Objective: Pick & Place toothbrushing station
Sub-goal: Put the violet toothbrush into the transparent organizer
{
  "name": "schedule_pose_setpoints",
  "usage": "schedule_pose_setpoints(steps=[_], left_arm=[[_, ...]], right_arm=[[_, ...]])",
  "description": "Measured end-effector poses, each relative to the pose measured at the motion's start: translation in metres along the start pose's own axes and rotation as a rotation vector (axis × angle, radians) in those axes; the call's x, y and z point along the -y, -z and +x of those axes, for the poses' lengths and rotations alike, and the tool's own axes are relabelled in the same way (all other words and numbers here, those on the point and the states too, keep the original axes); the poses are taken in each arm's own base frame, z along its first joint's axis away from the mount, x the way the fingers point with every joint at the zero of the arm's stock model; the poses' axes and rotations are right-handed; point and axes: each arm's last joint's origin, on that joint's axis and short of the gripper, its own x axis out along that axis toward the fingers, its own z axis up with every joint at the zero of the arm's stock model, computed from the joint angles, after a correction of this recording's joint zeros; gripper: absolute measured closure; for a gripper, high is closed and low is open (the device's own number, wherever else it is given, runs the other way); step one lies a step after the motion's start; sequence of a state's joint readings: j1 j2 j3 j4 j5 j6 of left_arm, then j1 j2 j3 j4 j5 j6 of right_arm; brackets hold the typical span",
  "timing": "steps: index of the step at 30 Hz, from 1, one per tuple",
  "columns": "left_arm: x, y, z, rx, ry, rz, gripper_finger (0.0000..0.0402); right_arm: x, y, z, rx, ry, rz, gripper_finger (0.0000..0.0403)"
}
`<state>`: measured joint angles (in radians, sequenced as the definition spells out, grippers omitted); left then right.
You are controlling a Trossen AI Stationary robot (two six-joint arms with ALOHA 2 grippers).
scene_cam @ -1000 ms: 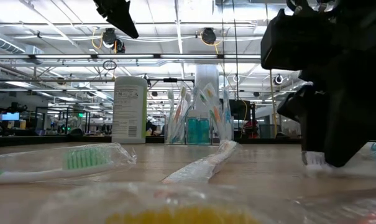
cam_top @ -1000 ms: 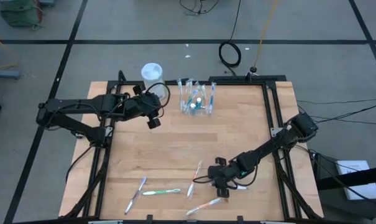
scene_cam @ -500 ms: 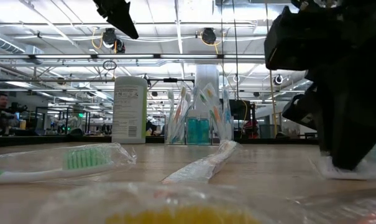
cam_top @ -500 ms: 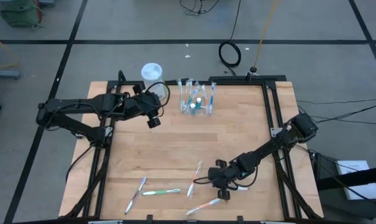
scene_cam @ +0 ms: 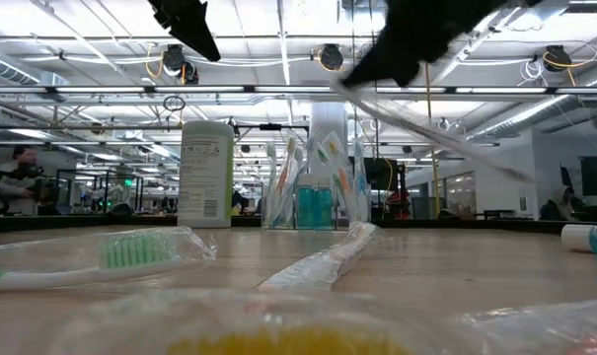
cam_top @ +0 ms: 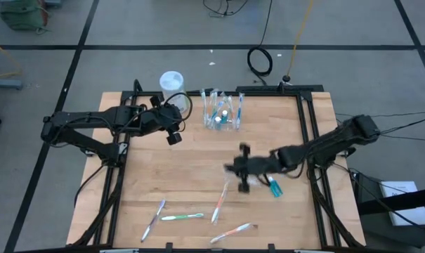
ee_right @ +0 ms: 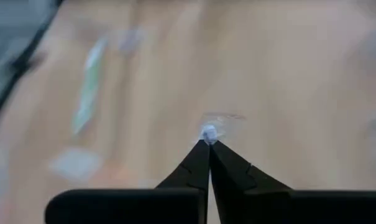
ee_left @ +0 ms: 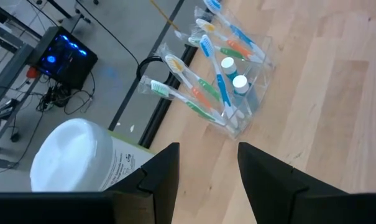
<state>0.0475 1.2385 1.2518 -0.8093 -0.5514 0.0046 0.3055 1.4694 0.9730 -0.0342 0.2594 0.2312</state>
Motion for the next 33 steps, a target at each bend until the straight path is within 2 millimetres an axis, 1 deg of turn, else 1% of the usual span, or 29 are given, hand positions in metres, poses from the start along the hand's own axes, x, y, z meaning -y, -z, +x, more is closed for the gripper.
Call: schedule_pose_setpoints(steps=[3,5,6,8,10,14,17,21,25,29,33], left_arm=[[0.000,0.000,0.000,0.000,0.000,-0.020,0.0231],[0.000,0.000,0.000,0.000,0.000,-0.043,0.0231],[0.000,0.000,0.000,0.000,0.000,-0.051,0.0231],[0.000,0.000,0.000,0.000,0.000,-0.057,0.0231],[0.000,0.000,0.000,0.000,0.000,-0.056,0.0231],[0.000,0.000,0.000,0.002,0.001,-0.059,0.0231],[0.000,0.000,0.000,0.004,0.001,-0.061,0.0231],[0.000,-0.001,0.000,0.011,0.001,-0.067,0.0231],[0.000,-0.005,0.000,0.045,0.002,-0.089,0.0231],[0.000,-0.009,-0.001,0.086,0.003,-0.104,0.0231],[0.000,-0.010,-0.001,0.096,0.004,-0.108,0.0231]], right_arm=[[0.018,-0.027,-0.013,0.251,0.166,-0.068,0.0401],[0.031,-0.039,-0.019,0.411,0.215,-0.109,0.0402],[0.037,-0.042,-0.021,0.482,0.228,-0.125,0.0402],[0.051,-0.040,-0.023,0.587,0.265,-0.137,0.0402],[0.067,-0.034,-0.024,0.675,0.331,-0.148,0.0402],[0.104,-0.017,-0.028,0.774,0.489,-0.163,0.0402],[0.132,-0.009,-0.037,0.851,0.602,-0.132,0.0402],[0.163,-0.002,-0.043,0.840,0.710,-0.103,0.0402],[0.181,0.003,-0.041,0.838,0.683,-0.107,0.0403],[0.192,0.014,-0.026,0.790,0.670,-0.051,0.0403],[0.196,0.028,-0.005,0.707,0.679,-0.075,0.0403]])
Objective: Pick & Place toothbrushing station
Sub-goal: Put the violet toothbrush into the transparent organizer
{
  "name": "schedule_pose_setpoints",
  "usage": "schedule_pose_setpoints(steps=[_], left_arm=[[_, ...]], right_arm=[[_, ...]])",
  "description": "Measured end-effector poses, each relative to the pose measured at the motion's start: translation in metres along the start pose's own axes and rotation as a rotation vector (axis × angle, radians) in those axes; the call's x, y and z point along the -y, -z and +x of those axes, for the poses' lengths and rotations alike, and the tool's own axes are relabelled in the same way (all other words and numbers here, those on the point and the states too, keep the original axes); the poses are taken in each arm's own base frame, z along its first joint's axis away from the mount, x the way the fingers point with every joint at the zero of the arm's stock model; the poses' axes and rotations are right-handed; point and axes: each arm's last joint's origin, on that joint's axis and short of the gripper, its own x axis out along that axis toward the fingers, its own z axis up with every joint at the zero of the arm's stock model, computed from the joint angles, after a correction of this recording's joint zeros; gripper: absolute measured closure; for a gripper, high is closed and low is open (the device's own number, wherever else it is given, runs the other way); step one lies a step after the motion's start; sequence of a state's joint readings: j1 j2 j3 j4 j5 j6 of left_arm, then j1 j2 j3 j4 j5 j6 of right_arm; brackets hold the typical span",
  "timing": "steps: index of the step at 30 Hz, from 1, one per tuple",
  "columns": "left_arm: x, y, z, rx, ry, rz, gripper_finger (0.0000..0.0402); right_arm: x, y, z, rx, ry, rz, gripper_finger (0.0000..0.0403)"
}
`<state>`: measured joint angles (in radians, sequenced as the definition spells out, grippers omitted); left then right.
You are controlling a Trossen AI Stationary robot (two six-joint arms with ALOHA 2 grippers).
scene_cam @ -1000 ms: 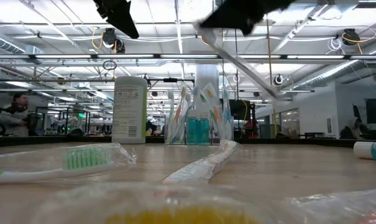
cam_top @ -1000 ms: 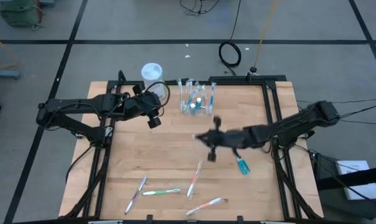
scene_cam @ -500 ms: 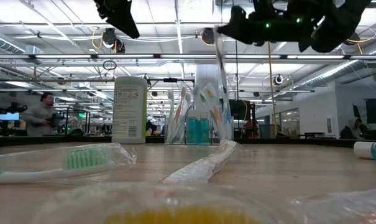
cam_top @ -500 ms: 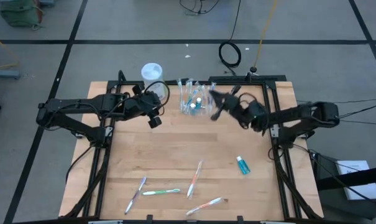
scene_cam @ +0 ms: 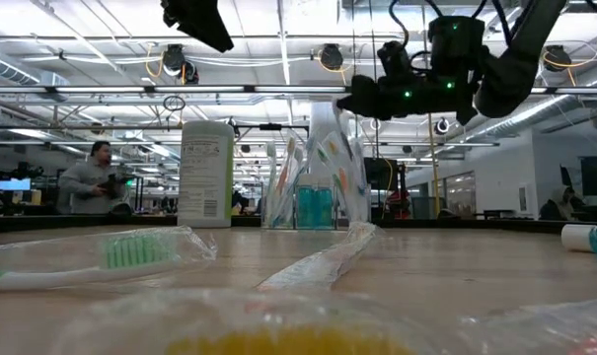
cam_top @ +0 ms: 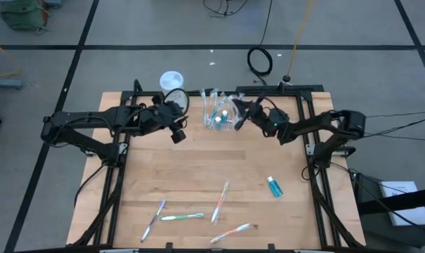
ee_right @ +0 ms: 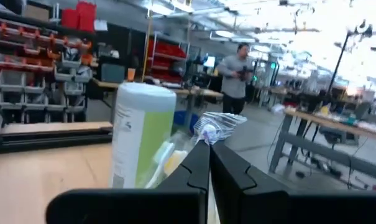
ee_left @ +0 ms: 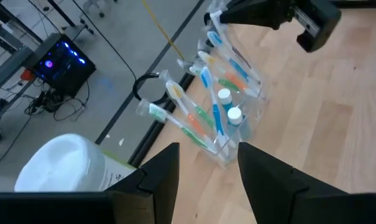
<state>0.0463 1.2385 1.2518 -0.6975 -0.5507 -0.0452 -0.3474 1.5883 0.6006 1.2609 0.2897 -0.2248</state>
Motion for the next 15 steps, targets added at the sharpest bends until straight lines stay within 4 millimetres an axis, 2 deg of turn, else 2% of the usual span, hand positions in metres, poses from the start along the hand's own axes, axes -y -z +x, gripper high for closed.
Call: schedule_pose_setpoints(steps=[8,15], left_arm=[[0.003,0.011,-0.002,-0.094,0.008,-0.030,0.0231],[0.012,0.028,-0.012,-0.260,0.088,-0.088,0.0231]], right_arm=[[-0.007,0.023,0.000,-0.089,0.098,-0.056,0.0403],[-0.017,0.028,-0.012,-0.152,0.238,-0.059,0.0403]])
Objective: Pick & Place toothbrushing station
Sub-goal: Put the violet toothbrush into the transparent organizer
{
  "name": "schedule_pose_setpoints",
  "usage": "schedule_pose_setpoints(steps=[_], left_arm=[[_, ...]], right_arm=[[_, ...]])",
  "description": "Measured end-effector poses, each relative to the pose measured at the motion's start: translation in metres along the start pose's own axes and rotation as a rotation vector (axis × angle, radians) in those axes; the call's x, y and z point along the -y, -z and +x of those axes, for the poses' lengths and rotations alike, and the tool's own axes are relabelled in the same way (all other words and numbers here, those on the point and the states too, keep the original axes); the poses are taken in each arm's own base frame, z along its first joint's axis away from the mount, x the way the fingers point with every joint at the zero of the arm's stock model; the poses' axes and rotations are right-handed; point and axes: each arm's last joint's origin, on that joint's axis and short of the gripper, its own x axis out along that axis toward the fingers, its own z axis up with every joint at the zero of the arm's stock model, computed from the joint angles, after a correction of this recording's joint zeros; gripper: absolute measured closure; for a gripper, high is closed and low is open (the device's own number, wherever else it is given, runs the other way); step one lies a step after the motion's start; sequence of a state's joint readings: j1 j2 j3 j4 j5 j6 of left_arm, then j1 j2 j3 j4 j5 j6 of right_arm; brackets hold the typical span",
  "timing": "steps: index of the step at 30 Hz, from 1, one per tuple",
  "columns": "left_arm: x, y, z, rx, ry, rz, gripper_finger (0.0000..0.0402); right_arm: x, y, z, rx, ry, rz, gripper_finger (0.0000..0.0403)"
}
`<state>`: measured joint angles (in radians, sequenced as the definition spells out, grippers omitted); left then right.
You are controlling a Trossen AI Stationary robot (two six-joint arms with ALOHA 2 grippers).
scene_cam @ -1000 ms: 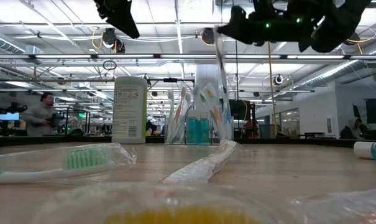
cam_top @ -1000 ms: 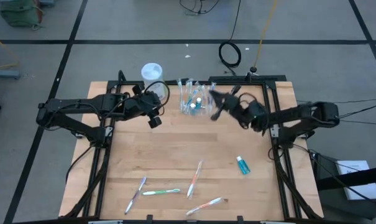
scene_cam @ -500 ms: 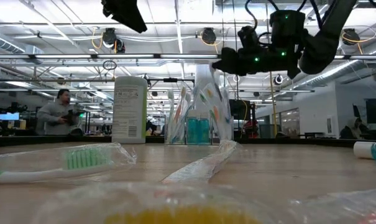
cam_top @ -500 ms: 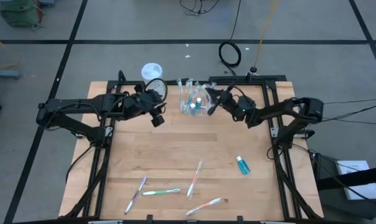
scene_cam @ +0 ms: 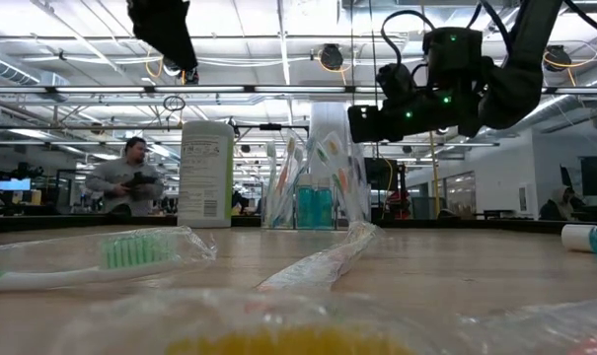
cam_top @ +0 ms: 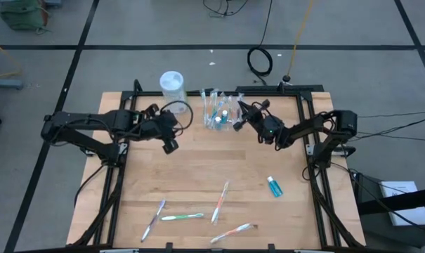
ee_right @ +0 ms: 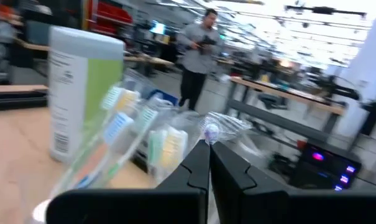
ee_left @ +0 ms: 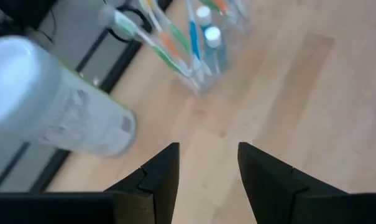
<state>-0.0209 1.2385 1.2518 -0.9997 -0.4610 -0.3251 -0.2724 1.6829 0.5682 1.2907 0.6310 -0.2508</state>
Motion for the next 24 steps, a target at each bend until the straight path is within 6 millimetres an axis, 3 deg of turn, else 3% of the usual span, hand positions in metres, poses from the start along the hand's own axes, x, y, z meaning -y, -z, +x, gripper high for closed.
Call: schedule_pose_setpoints(steps=[7,12,18,24], left_arm=[[0.024,0.021,0.005,-0.041,0.047,-0.049,0.0231],[0.041,0.049,0.015,-0.114,0.070,-0.087,0.0231],[0.061,0.085,0.021,-0.227,0.120,-0.147,0.0231],[0.090,0.116,0.026,-0.312,0.327,-0.285,0.0231]], right_arm=[[-0.007,0.001,-0.005,-0.032,0.012,-0.014,0.0385],[-0.009,0.005,-0.007,-0.062,-0.003,-0.029,0.0358],[-0.012,0.009,-0.009,-0.101,-0.014,0.080,0.0317],[-0.020,0.003,-0.016,-0.084,-0.050,0.025,0.0276]])
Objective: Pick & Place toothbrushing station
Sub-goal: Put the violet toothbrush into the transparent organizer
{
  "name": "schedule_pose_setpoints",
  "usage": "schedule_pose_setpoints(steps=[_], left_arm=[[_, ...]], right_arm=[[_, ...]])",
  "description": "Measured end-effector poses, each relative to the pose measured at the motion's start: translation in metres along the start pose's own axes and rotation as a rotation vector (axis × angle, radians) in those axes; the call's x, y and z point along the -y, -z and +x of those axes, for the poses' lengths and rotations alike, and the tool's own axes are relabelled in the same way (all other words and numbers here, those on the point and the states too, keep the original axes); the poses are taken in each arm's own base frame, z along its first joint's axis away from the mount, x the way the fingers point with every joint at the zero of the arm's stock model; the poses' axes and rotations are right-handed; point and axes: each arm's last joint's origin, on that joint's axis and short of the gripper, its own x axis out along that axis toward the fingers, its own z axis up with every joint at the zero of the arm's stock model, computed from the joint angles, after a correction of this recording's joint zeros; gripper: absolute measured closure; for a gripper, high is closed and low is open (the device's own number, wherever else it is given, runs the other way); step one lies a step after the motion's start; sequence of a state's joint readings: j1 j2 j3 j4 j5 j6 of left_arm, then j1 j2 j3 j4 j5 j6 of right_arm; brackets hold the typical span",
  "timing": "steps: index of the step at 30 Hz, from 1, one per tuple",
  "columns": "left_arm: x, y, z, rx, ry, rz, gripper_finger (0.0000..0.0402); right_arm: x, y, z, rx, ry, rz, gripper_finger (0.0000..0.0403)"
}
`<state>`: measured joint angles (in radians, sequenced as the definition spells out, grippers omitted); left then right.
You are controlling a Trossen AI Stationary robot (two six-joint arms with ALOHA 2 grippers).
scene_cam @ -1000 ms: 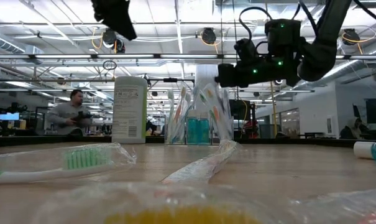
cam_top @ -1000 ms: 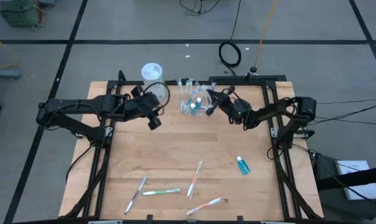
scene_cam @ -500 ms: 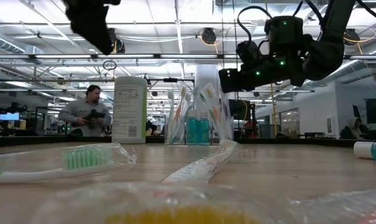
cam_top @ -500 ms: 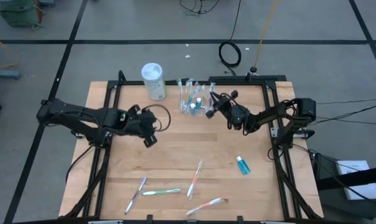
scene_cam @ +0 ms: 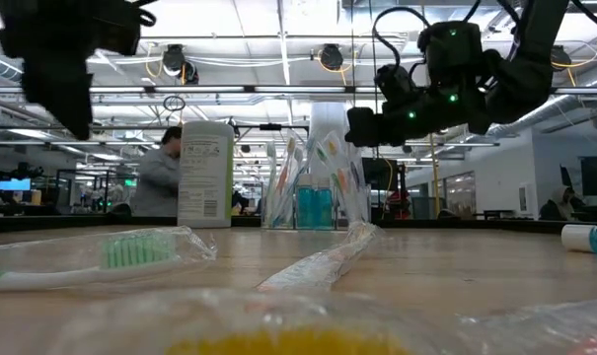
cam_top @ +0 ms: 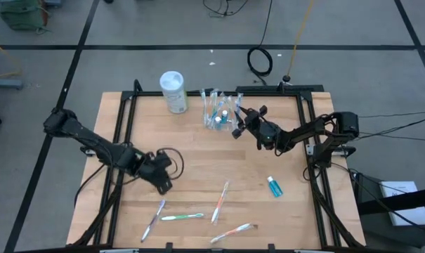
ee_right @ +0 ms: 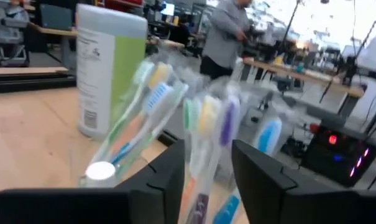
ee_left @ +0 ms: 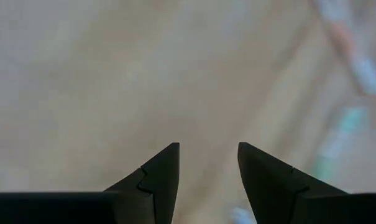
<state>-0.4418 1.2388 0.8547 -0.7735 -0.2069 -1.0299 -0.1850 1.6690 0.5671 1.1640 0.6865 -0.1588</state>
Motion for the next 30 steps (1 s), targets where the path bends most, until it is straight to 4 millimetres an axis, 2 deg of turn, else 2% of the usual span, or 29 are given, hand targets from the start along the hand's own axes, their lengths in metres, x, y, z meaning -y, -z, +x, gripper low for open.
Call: schedule_pose_setpoints(steps=[5,10,13,18,23,30], left_arm=[[0.019,0.030,0.022,-0.042,0.192,-0.059,0.0231],[0.027,0.057,0.039,-0.131,0.122,-0.055,0.0231],[0.027,0.069,0.048,-0.172,0.052,-0.111,0.0231],[0.029,0.079,0.059,-0.202,0.003,-0.208,0.0231],[0.028,0.080,0.070,-0.266,-0.046,-0.290,0.0231],[0.028,0.076,0.077,-0.308,-0.048,-0.234,0.0232]], right_arm=[[-0.006,-0.009,-0.011,0.006,0.074,-0.090,0.0250],[-0.012,-0.017,-0.025,0.011,0.101,-0.187,0.0236],[-0.014,-0.021,-0.033,0.024,0.075,-0.206,0.0232],[-0.014,-0.022,-0.040,0.034,0.057,-0.196,0.0232],[-0.015,-0.017,-0.045,0.025,0.038,-0.217,0.0232],[-0.013,-0.012,-0.047,0.016,0.035,-0.229,0.0232]])
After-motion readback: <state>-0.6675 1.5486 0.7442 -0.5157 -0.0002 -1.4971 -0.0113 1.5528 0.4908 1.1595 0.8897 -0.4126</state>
